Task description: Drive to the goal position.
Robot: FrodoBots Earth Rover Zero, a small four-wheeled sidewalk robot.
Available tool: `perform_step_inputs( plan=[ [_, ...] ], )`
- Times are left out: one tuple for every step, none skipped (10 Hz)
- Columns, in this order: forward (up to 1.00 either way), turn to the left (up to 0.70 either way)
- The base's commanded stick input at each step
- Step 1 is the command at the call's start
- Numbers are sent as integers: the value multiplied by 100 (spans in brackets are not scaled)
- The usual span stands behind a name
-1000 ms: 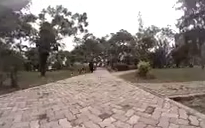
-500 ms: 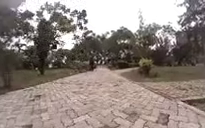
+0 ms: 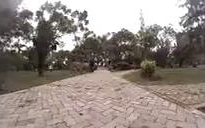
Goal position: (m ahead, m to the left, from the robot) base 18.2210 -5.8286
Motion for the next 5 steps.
perform_step_inputs(
  plan=[
    [70,0],
    [70,0],
    [70,0],
    [70,0],
    [70,0]
  ],
)
